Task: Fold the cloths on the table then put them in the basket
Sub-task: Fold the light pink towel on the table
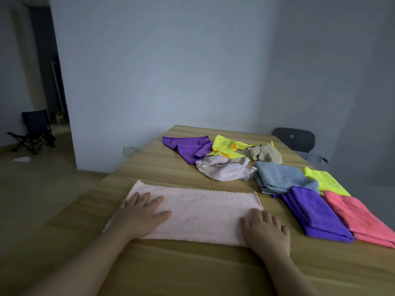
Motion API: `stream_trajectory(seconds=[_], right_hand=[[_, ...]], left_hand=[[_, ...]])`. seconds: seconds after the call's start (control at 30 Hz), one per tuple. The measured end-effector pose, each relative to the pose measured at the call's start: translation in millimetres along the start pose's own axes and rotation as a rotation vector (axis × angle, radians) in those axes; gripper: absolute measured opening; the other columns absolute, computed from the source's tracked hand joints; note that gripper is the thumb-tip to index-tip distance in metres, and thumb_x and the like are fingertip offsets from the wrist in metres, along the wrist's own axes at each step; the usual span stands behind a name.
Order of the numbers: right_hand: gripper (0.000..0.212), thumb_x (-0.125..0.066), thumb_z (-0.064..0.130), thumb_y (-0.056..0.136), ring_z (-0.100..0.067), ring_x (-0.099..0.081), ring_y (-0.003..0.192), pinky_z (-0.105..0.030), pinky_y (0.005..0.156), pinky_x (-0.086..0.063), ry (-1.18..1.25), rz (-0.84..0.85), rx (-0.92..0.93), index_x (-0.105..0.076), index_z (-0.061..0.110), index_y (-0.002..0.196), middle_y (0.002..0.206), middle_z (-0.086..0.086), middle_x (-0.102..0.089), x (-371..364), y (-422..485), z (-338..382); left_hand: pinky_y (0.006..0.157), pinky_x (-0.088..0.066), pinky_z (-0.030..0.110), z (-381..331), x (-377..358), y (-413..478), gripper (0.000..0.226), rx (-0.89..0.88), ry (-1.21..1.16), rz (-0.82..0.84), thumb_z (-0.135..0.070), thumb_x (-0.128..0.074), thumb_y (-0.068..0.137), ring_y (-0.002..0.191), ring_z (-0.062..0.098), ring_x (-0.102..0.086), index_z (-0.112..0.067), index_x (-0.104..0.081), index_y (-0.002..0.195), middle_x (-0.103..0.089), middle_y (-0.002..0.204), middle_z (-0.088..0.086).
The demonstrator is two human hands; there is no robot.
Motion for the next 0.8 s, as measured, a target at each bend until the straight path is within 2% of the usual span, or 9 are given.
stream_trajectory(seconds=[0.17, 0.33, 0.53, 0.63, 0.73, 0.8], right_hand=[[0.065, -0.035, 0.066, 0.082, -0.026, -0.039, 0.123, -0.036, 0.099, -0.029, -0.034, -0.119, -0.220, -0.048, 0.020, 0.126, 0.131, -0.005, -0.048, 16, 0, -22], [0.063, -0.043, 0.069, 0.076, -0.024, -0.046, 0.116, -0.035, 0.093, -0.029, 0.075, -0.116, -0.275, -0.053, 0.019, 0.113, 0.121, -0.002, -0.059, 16, 2, -30], [0.042, -0.046, 0.057, 0.080, -0.024, -0.048, 0.104, -0.035, 0.088, -0.031, 0.170, -0.088, -0.257, -0.060, 0.022, 0.097, 0.106, -0.002, -0.061, 16, 9, -35], [0.032, -0.049, 0.048, 0.084, -0.025, -0.054, 0.091, -0.035, 0.080, -0.039, 0.373, -0.059, -0.214, -0.054, 0.018, 0.091, 0.093, -0.004, -0.061, 14, 19, -36], [0.026, -0.057, 0.036, 0.086, -0.017, -0.053, 0.074, -0.030, 0.060, -0.041, 0.645, -0.064, -0.196, -0.054, 0.014, 0.099, 0.082, 0.000, -0.055, 16, 27, -40], [0.028, -0.062, 0.025, 0.086, -0.014, -0.052, 0.075, -0.027, 0.055, -0.036, 0.753, -0.063, -0.160, -0.052, 0.016, 0.112, 0.086, 0.004, -0.053, 19, 29, -42]], left_hand=[[0.116, 0.001, 0.046, 0, -3, 0, 0.070, 0.002, 0.003, -0.020, -0.076, -0.010, 0.084, 0.145, 0.021, 0.009, -0.047, 0.002, 0.145, 0.010, 0.158, -0.008], [0.116, 0.000, 0.047, 1, -5, 1, 0.070, 0.004, 0.005, -0.026, -0.076, -0.009, 0.083, 0.145, 0.021, 0.009, -0.046, 0.004, 0.145, 0.011, 0.158, -0.007], [0.116, 0.001, 0.047, 0, -6, 2, 0.070, 0.013, -0.002, -0.029, -0.077, -0.010, 0.083, 0.145, 0.021, 0.010, -0.047, 0.004, 0.145, 0.011, 0.158, -0.007], [0.116, 0.001, 0.049, -2, -7, 2, 0.070, 0.006, 0.005, -0.030, -0.076, -0.009, 0.083, 0.145, 0.022, 0.010, -0.046, 0.003, 0.145, 0.010, 0.158, -0.006], [0.116, 0.001, 0.048, -4, -7, 1, 0.070, 0.009, 0.006, -0.026, -0.076, -0.009, 0.083, 0.145, 0.022, 0.010, -0.046, 0.004, 0.145, 0.011, 0.158, -0.007], [0.116, 0.002, 0.048, -4, -7, 1, 0.069, 0.012, 0.006, -0.025, -0.076, -0.009, 0.083, 0.145, 0.022, 0.011, -0.047, 0.004, 0.145, 0.011, 0.158, -0.007]])
Point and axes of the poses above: each hand's wrist, its own y-axis towards the middle knuckle, its own x-axis out of the back of the hand, z = x × y, the point moved 6 cm from there along y, towards the middle knuckle
